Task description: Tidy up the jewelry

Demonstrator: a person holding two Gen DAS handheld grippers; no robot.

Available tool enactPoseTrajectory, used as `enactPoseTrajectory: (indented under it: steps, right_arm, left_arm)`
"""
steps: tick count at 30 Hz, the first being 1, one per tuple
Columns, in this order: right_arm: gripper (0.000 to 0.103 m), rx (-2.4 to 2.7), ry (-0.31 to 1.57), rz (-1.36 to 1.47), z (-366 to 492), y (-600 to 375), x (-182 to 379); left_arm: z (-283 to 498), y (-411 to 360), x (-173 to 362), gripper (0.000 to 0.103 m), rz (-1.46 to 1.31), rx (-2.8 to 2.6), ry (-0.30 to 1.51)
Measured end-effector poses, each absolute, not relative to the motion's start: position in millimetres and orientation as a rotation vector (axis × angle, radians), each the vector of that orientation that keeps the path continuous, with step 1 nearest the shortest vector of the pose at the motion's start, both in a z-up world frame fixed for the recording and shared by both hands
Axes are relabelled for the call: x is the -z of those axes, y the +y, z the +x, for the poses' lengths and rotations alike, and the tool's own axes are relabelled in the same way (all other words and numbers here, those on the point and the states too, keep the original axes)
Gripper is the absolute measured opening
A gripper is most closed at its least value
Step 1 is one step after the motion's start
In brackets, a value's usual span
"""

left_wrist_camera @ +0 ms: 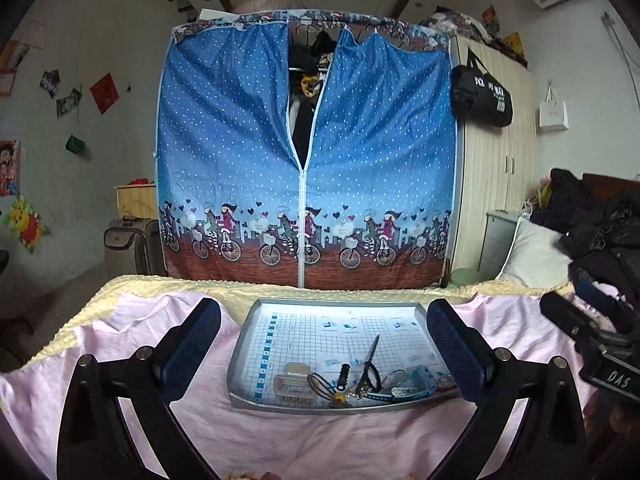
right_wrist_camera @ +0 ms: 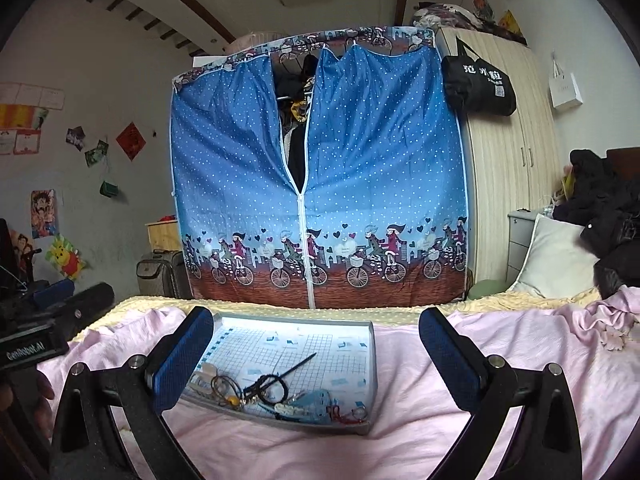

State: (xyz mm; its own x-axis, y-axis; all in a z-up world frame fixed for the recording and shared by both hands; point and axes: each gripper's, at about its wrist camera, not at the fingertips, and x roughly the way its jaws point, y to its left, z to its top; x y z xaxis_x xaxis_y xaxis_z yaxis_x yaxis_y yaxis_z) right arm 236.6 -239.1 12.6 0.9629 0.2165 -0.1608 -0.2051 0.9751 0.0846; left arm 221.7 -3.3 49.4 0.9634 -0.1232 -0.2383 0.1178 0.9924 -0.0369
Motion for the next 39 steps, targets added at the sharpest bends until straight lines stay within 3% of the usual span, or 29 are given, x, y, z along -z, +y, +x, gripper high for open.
enactPoseTrajectory:
  steps: [39]
  right_arm:
    - [0.103, -0.182, 0.155, 0.062, 78, -246, 24]
  left_arm:
    - [54, 6, -14, 0.101, -0.058, -0.022, 0.228]
